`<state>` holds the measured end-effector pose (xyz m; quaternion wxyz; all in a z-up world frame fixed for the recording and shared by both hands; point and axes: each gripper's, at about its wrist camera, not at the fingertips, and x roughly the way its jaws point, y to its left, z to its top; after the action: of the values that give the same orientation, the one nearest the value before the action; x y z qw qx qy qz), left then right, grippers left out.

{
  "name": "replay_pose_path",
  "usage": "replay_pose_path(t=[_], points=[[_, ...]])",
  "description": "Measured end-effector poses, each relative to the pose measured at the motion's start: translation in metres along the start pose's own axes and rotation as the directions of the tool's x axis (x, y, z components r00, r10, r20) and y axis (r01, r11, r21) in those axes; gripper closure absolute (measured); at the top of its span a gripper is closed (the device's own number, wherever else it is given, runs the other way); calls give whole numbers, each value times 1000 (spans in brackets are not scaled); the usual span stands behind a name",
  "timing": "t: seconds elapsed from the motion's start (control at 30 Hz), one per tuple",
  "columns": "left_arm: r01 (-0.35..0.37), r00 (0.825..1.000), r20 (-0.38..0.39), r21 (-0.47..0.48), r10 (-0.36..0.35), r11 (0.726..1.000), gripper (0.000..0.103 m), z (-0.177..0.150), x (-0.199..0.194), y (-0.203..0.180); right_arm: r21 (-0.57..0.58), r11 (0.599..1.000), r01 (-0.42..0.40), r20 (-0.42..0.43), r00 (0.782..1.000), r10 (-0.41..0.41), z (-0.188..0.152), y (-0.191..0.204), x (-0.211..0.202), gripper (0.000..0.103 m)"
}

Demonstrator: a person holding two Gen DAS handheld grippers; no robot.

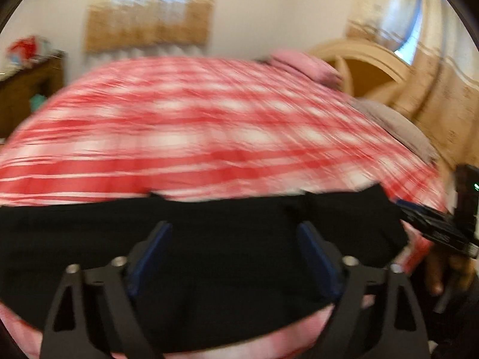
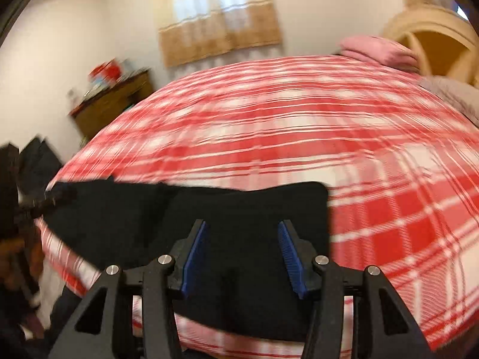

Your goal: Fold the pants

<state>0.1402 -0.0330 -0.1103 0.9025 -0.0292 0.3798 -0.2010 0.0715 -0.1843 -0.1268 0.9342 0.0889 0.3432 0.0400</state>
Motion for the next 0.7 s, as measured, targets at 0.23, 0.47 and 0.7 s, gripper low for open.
replay_pose_path(t=[0.23,0.47,0.7], points=[[86,988,-124,-25,-88,996,29,3,53,-44,127,992,12,44,999,-18,-2,-26,0,51],[108,979,-167,-40,-114,993,55,-10,68,-51,155,988,23,53,998,-31,-7,-30,2,51],[156,978,-128,-57,-163,986,90,-9,48,-50,165,986,40,76,996,-53,-8,-34,-1,50]])
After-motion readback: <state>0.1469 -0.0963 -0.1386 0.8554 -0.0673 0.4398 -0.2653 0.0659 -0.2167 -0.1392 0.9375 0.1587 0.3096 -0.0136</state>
